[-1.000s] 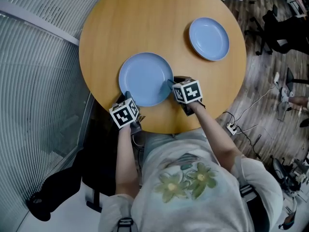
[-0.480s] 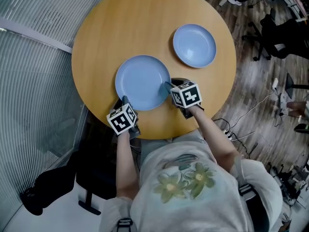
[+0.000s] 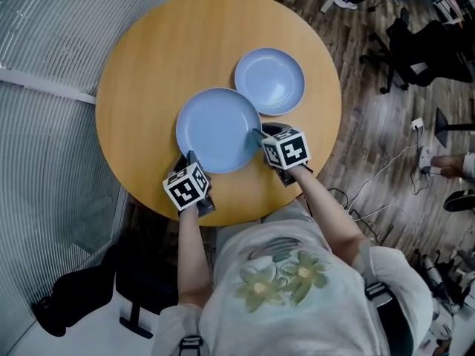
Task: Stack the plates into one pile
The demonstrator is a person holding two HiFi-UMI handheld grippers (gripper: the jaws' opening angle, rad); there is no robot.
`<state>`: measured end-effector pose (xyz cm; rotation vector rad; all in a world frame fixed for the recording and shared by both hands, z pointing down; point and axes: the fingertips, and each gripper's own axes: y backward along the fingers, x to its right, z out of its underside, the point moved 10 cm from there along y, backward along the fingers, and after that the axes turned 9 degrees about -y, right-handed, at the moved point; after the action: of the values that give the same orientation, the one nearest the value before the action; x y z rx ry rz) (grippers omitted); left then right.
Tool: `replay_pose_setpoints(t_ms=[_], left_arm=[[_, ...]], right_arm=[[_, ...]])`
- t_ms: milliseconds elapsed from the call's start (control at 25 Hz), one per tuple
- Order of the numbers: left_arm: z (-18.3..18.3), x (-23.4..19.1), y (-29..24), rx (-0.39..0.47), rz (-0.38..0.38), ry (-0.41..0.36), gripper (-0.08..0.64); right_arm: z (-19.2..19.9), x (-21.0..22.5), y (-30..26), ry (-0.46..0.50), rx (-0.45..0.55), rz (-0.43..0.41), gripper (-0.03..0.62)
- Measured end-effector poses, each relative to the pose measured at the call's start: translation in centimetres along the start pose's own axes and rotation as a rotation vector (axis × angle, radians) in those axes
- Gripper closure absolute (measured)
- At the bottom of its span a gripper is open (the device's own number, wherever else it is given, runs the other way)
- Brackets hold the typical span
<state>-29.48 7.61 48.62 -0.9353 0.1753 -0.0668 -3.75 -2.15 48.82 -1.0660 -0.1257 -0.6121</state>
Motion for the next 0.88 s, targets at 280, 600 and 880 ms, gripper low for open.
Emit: replay_pose_setpoints(t_ms=[280, 600, 880], left_arm=[[-2.1, 6.7, -1.2, 0.01, 0.001, -0.023, 0.479], [-3.5, 11.2, -2.9, 0.006, -0.008, -0.04, 0.479], [-4.9, 14.8, -5.2, 0.019, -0.004, -0.059, 0.479]], right_arm=[[-1.4, 6.3, 2.7, -0.022, 0.02, -0.001, 0.477], [-2.5, 11.1, 3.6, -0.044, 0.03, -0.011, 0.479], [-3.7, 15.3, 4.2, -0.045, 0.04, -0.005, 0.479]])
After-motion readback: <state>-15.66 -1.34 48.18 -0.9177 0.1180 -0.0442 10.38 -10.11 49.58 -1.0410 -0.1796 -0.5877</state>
